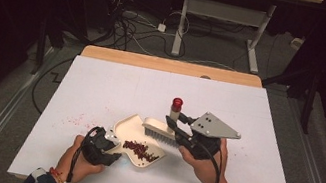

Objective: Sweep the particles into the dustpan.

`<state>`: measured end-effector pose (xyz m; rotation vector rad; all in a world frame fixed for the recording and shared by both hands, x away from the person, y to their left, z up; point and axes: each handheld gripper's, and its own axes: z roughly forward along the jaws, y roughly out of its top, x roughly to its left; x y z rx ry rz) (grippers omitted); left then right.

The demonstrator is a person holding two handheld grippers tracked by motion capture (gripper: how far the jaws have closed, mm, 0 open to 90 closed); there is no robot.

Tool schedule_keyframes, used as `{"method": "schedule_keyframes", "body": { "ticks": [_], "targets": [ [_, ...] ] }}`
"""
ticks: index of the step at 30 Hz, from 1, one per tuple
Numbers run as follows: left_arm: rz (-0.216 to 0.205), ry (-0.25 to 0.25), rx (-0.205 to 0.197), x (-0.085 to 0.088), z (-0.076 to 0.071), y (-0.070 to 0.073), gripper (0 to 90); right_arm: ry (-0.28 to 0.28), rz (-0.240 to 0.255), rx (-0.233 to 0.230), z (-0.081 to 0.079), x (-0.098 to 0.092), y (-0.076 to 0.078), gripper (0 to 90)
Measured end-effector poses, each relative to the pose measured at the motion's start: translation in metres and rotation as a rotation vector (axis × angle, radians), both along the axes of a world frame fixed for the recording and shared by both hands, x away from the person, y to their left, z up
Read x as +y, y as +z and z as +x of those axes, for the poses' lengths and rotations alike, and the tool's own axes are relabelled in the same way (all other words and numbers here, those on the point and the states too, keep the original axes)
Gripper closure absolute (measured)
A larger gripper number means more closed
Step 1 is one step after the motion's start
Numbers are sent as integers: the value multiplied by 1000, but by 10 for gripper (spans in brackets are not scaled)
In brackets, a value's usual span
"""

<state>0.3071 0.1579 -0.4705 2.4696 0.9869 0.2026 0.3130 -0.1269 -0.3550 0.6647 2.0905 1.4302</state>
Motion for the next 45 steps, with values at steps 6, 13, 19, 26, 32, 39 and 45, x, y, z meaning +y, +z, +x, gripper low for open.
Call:
{"method": "schedule_keyframes", "body": {
  "ticks": [6, 13, 19, 26, 32, 39, 45],
  "targets": [
    [-1, 6, -1, 2, 1, 0, 635, -31, 3, 5, 3, -20, 5, 701],
    [2, 16, -3, 6, 3, 0, 635, -68, -3, 12, 2, -46, 9, 701],
    [-1, 22, -2, 8, 5, 1, 636, -96, -5, 29, -1, -67, 9, 701],
    [-6, 29, -4, 10, 7, 1, 636, -118, -12, 39, -4, -84, 7, 701],
    [-9, 41, -4, 13, 8, 1, 636, -130, -17, 48, -7, -100, 10, 701],
    [-11, 52, -5, 14, 9, -1, 635, -137, -24, 68, -13, -117, 7, 701],
    [-17, 58, -7, 17, 10, -2, 635, -125, -36, 97, -14, -128, 7, 701]
  ]
}}
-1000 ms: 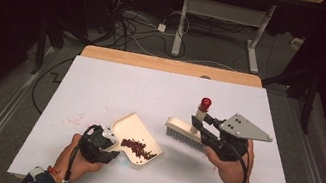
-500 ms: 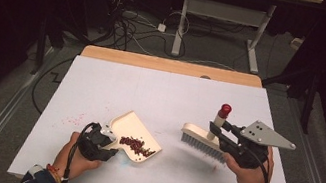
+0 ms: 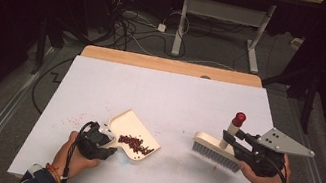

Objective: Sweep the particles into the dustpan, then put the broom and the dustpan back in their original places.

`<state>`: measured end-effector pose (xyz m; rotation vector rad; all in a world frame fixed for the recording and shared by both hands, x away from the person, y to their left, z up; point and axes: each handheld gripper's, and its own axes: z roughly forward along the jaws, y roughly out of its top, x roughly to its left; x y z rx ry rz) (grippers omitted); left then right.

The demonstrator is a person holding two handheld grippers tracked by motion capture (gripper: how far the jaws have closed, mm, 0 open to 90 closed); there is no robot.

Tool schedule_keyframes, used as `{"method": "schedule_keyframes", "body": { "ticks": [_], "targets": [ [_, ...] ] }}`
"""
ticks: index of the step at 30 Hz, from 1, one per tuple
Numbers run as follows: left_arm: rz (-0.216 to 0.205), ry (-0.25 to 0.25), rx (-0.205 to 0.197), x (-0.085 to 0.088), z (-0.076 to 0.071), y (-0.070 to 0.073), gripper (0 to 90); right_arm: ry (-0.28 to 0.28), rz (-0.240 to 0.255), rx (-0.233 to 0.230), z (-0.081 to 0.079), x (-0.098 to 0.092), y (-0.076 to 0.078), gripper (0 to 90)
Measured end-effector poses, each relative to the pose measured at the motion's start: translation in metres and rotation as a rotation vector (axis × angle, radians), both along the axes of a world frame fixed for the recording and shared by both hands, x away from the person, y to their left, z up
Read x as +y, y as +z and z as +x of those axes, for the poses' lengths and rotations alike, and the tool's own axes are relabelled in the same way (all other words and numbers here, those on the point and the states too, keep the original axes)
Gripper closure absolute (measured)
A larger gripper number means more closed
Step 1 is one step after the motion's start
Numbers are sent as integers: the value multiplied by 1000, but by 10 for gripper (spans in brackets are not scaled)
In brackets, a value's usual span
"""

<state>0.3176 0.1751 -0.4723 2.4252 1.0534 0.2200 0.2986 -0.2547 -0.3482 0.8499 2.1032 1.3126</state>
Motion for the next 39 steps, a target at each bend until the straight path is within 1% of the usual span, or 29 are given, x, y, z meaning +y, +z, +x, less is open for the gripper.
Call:
{"method": "schedule_keyframes", "body": {
  "ticks": [2, 5, 7, 8, 10, 14, 18, 19, 21, 24, 26, 28, 30, 33, 34, 36, 37, 38, 39],
  "targets": [
    [-4, 6, 0, 1, 0, 0, 636, 7, 3, 12, 0, 0, 1, 701],
    [1, 19, -5, 3, 0, 0, 635, 32, -3, 29, 0, 0, 2, 701],
    [-4, 42, -6, 7, 1, 0, 636, 75, -8, 48, -1, 0, 2, 701],
    [-3, 57, -8, 9, 2, -1, 635, 88, -10, 53, -2, 0, 3, 701],
    [-17, 89, -9, 14, 4, -1, 635, 107, -21, 59, -5, 0, 3, 701],
    [-25, 147, -24, 19, 9, -2, 635, 118, -29, 78, -5, -4, 2, 701],
    [-36, 194, -30, 25, 12, -4, 635, 113, -34, 103, -1, -10, 0, 701],
    [-44, 207, -32, 26, 13, -5, 635, 112, -41, 111, 1, -11, -1, 701],
    [-60, 235, -37, 28, 12, -6, 633, 103, -52, 123, 6, -12, -3, 701],
    [-53, 265, -49, 25, 11, -6, 633, 98, -61, 134, 13, -13, -5, 701],
    [-46, 288, -58, 23, 12, -7, 633, 98, -52, 144, 19, -15, -7, 701],
    [-51, 310, -55, 22, 14, -7, 633, 104, -39, 154, 25, -17, -8, 700],
    [-57, 336, -54, 21, 17, -7, 631, 117, -37, 158, 31, -17, -8, 700],
    [-60, 372, -62, 19, 22, -7, 628, 119, -41, 167, 42, -15, -8, 700],
    [-67, 392, -65, 18, 24, -8, 627, 122, -33, 174, 46, -14, -9, 699],
    [-77, 416, -66, 13, 25, -9, 600, 114, -18, 190, 57, -13, -10, 698],
    [-87, 422, -62, 11, 25, -8, 554, 108, -17, 195, 63, -12, -11, 696],
    [-95, 422, -61, 8, 25, -9, 524, 99, -20, 200, 68, -11, -12, 692],
    [-100, 407, -60, 5, 24, -9, 515, 86, -18, 204, 74, -10, -13, 686]
  ]
}}
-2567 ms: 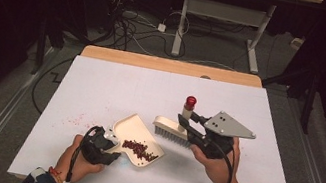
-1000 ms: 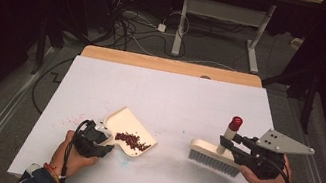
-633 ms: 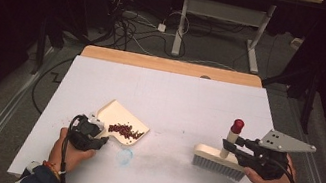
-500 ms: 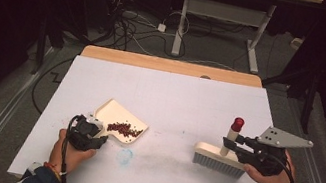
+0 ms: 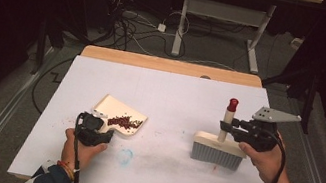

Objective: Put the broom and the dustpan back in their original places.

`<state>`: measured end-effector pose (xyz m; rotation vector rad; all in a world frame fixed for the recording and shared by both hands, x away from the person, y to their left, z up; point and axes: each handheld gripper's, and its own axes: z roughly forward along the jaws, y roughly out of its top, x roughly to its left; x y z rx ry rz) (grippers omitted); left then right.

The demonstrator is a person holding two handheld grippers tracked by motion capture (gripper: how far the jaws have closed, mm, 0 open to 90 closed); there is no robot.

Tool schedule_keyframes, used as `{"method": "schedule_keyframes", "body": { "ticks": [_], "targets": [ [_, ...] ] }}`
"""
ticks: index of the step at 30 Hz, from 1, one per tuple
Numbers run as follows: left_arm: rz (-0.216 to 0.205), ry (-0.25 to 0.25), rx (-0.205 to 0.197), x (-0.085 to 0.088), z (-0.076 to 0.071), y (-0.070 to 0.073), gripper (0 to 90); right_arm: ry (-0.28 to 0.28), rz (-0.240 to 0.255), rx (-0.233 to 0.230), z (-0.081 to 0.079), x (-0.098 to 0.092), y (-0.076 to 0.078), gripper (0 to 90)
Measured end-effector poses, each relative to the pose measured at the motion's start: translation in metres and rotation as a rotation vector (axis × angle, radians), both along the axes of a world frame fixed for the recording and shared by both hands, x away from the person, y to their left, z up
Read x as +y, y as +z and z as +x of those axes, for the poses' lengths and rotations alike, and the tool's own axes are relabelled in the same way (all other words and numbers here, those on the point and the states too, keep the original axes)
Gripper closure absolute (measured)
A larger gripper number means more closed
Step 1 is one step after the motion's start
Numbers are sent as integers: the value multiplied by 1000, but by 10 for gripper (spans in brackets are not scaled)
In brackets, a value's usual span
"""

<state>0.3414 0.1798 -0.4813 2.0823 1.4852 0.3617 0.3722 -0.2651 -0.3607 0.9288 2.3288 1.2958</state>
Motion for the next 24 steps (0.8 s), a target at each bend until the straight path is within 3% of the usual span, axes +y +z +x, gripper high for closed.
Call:
{"method": "schedule_keyframes", "body": {
  "ticks": [3, 5, 10, 12, 14, 16, 20, 24],
  "targets": [
    [-19, -31, 13, -7, -6, 1, 447, -24, 5, 6, 17, 1, -5, 668],
    [-54, -71, 20, -9, -10, 2, 432, -54, -20, 2, 27, 3, -8, 654],
    [-54, -125, 18, -9, -17, 3, 425, -119, -30, 51, 52, 1, -19, 638],
    [-60, -170, 22, -7, -18, 4, 391, -139, -41, 65, 60, 1, -22, 630],
    [-32, -178, -24, -3, -22, 7, 372, -159, -46, 78, 66, 0, -27, 626],
    [-36, -212, -65, 5, -25, 11, 341, -183, -47, 92, 71, -1, -31, 624],
    [-21, -244, -190, 18, -36, 16, 237, -223, -34, 122, 80, -5, -39, 620],
    [58, -287, -295, 26, -46, 16, 197, -264, -39, 144, 88, -8, -47, 613]
  ]
}}
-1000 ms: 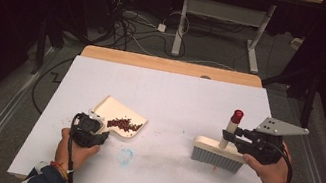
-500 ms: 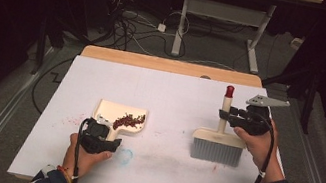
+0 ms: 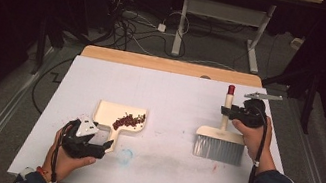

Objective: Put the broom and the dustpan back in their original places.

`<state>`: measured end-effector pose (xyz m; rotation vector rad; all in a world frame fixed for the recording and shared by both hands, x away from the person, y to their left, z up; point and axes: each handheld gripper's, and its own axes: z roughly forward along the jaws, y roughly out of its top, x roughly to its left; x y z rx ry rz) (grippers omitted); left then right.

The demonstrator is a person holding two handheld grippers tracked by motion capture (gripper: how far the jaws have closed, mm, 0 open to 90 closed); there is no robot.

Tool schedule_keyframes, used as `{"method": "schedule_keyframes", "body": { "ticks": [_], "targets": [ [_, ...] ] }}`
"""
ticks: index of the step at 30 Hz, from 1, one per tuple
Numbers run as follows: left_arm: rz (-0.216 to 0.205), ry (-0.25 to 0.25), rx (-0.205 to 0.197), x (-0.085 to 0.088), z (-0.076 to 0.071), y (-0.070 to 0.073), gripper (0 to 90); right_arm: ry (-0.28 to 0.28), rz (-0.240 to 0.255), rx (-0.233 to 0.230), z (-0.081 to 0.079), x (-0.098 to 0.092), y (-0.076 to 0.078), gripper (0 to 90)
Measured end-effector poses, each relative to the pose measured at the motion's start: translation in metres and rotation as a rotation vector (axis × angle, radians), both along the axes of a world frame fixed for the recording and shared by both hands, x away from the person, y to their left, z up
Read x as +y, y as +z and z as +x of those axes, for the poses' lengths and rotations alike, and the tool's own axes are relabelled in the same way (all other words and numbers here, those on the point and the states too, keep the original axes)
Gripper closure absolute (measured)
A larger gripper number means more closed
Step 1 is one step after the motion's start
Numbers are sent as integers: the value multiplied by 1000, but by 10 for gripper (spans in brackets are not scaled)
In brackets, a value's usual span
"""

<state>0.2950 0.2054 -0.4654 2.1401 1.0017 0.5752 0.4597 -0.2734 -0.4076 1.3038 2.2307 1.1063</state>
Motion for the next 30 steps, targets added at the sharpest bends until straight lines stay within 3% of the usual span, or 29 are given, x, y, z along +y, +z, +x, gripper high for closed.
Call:
{"method": "schedule_keyframes", "body": {
  "ticks": [4, 10, 13, 18, 22, 24, 30],
  "targets": [
    [82, -41, -54, 4, -6, -6, 197, -30, -6, 20, 7, -1, -8, 604],
    [88, -73, -104, 10, -14, -4, 193, -64, -17, 40, 15, 3, -18, 595],
    [83, -71, -105, 11, -17, -4, 193, -66, -65, 35, 17, 10, -22, 585],
    [88, -86, -103, 10, -21, -4, 194, -49, -83, 42, 21, 18, -29, 580],
    [96, -90, -95, 9, -21, -5, 194, -56, -114, 56, 25, 22, -36, 499],
    [96, -96, -94, 8, -21, -5, 194, -44, -83, 43, 25, 23, -36, 480],
    [97, -100, -100, 9, -21, -6, 196, -43, -114, -29, 19, 30, -28, 478]
  ]
}}
